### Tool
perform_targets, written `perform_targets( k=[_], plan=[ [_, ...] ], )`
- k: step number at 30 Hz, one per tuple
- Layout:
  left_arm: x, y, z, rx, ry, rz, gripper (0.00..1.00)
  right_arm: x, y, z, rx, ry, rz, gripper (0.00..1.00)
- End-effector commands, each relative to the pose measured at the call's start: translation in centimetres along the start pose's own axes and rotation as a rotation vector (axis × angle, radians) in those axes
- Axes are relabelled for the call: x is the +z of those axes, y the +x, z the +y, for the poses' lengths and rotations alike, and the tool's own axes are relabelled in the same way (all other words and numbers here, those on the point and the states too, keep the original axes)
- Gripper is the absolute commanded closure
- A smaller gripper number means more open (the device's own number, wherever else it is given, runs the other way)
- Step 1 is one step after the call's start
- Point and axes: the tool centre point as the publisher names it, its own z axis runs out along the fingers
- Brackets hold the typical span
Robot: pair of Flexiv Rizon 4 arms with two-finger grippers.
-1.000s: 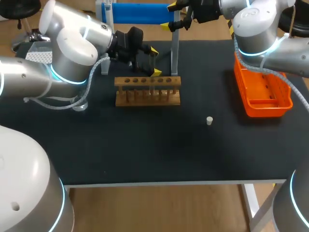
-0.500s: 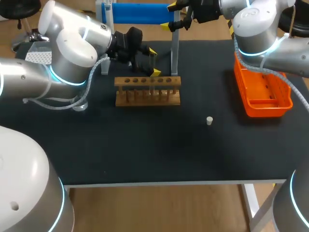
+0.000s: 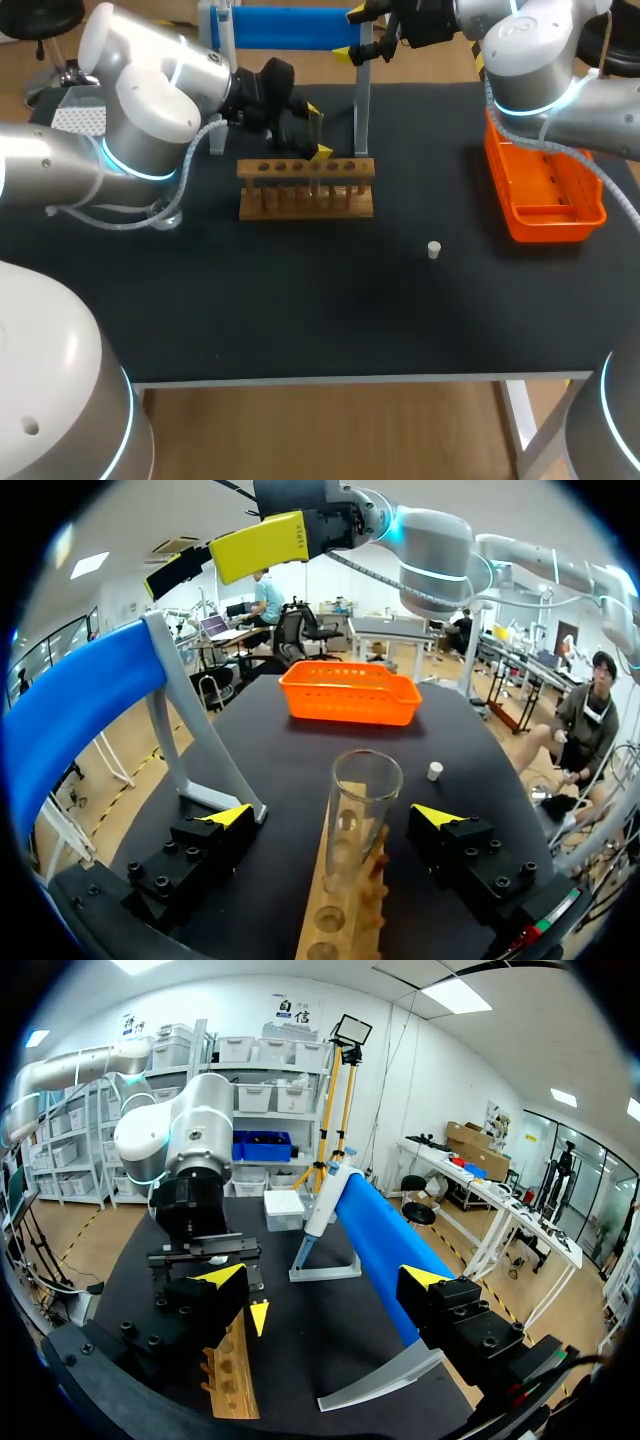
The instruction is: Invert the test tube, pick up the pipette, mount the tip to pipette, aspirate from beaker and dispense into the tube, eject the tip, return the pipette, and cap with the stopper.
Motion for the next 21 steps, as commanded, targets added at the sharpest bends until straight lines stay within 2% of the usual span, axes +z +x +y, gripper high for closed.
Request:
perform_targets(
  k=[1,21],
  plan=[
    [-0.04,0.00,-0.13,0.005,-0.003,-0.001,0.00,-0.04,-0.03,0.05,0.000,0.003,0.001,0.00],
    [0.14,0.71,-0.34,0.018,0.005,-0.020,0.00,-0.04,-0.03,0.05,0.000,0.003,0.001,0.00]
  ],
)
